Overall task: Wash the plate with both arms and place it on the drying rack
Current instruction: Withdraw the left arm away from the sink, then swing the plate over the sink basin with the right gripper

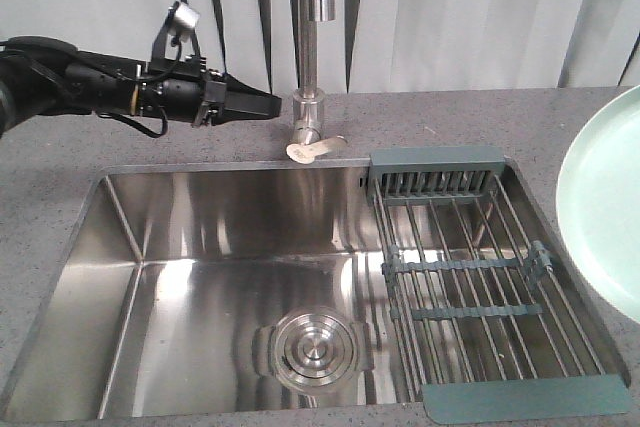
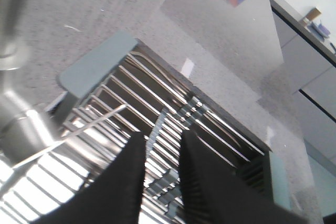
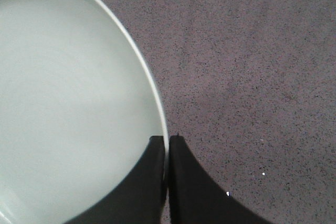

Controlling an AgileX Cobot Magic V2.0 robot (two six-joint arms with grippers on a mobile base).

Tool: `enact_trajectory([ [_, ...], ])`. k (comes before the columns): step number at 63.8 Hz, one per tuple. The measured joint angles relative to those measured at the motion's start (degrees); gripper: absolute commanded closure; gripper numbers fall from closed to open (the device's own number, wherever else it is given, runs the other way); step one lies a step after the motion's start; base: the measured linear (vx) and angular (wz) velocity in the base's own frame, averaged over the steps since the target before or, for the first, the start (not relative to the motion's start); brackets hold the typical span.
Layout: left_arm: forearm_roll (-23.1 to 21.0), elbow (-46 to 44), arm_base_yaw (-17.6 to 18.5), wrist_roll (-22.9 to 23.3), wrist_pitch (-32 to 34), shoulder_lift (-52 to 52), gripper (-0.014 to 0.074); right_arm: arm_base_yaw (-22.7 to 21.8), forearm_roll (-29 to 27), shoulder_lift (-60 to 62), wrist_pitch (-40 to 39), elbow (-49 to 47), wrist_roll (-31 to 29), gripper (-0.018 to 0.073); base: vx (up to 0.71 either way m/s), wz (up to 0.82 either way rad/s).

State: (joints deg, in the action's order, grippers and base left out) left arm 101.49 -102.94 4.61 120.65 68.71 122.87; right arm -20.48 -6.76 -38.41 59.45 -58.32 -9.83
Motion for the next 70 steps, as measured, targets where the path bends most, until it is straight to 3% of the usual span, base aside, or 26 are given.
enact_trajectory([
  [3, 0.0, 0.0, -1.5, 0.1, 0.1, -0.2, 0.0605, 0.0, 0.0, 0.0, 0.0, 0.0, 0.0, 0.0563, 0.00, 0.00],
  [41, 0.0, 1.7, -19.3, 0.1, 1.1, -14.6, 0.0604, 0.0, -0.3, 0.0, 0.2, 0.0, 0.0, 0.0563, 0.00, 0.00],
  [59, 0.0, 15.4, -27.5, 0.1, 1.3, -23.5, 0.0604, 0.0, -6.1, -0.6, 0.2, 0.0, -3.8, 0.0563, 0.00, 0.00],
  [70, 0.0, 27.1, -30.4, 0.1, 1.0, -31.6, 0.0604, 0.0, -8.2, -0.8, 0.3, 0.0, -5.2, 0.0563, 0.00, 0.00],
])
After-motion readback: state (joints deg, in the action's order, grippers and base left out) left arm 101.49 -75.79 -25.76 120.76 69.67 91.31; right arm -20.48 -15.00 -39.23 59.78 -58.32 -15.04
